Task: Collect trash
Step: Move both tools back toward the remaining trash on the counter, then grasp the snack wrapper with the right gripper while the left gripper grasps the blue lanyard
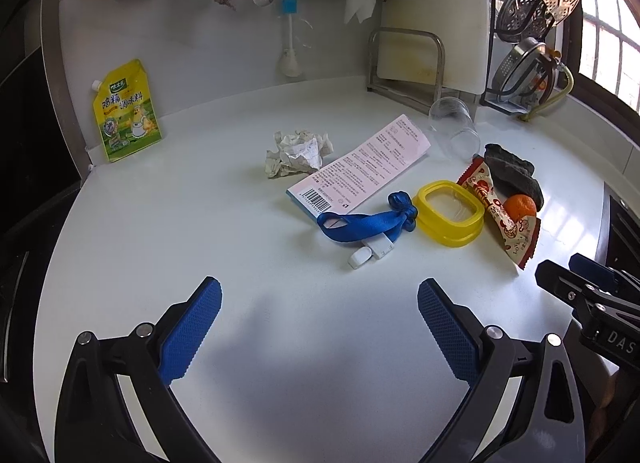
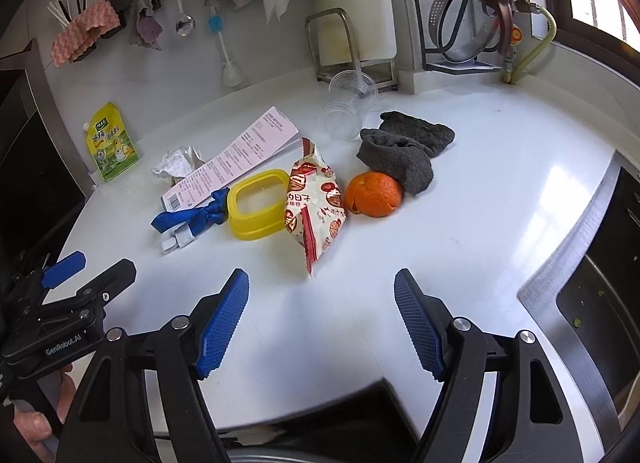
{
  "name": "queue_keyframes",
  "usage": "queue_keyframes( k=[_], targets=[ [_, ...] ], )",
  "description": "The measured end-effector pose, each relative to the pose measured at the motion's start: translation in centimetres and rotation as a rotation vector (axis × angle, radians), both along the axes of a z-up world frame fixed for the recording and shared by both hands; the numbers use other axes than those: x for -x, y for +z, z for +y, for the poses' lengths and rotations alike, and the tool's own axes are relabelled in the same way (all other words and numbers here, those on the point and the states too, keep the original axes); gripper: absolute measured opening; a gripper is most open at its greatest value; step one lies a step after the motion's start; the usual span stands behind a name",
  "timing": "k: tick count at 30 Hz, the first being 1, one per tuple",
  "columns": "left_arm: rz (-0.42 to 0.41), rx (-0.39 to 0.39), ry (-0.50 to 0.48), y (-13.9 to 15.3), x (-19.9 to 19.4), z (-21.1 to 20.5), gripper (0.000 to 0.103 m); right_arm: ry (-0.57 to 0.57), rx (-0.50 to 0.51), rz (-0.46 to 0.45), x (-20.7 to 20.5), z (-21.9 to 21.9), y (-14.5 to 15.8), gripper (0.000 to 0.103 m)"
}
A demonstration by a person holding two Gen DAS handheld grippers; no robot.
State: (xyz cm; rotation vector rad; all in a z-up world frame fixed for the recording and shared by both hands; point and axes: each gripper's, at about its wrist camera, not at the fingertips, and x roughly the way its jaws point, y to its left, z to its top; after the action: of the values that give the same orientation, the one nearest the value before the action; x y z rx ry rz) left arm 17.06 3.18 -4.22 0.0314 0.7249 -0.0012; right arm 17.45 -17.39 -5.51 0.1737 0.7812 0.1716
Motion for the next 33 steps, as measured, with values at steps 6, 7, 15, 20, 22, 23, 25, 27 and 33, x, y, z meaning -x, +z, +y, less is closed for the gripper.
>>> queue_keyframes(
  k=[6,7,15,20,22,23,25,27,33],
  targets=[
    [0.005,-0.007,-0.003,0.1,-1.0,-0.2,0.097,-0.028,0.013,0.045,-2.9,0.4,-0.3,0.072],
    [0.006,-0.009,-0.003,0.1,-1.2,-0.1,0.097,-0.029,0.018,0.050,-3.2,0.5,-0.4,0.072],
    [0.020,0.032,0.002,-0.3,-1.7,0.5,0.097,-0.040,0.072,0.069,-4.8,1.5,-0.9,0.072],
    [0.018,0.034,-0.002,-0.3,-1.7,0.4,0.097,-0.047,0.092,0.074,-5.4,1.8,-1.3,0.072],
    [0.018,0.029,-0.003,-0.3,-1.6,0.3,0.097,-0.052,0.106,0.068,-5.6,1.9,-1.4,0.072],
    [0.018,0.028,-0.003,-0.3,-1.6,0.3,0.097,-0.052,0.110,0.067,-5.7,2.0,-1.4,0.072],
    [0.016,0.028,0.001,-0.3,-1.7,0.4,0.097,-0.052,0.117,0.065,-6.0,2.2,-1.4,0.072],
    [0.012,0.029,0.006,-0.3,-1.6,0.4,0.097,-0.051,0.130,0.061,-6.2,2.4,-1.4,0.072],
    [0.015,0.023,0.005,-0.3,-1.7,0.4,0.097,-0.043,0.169,0.044,-6.9,2.8,-1.4,0.066]
  ],
)
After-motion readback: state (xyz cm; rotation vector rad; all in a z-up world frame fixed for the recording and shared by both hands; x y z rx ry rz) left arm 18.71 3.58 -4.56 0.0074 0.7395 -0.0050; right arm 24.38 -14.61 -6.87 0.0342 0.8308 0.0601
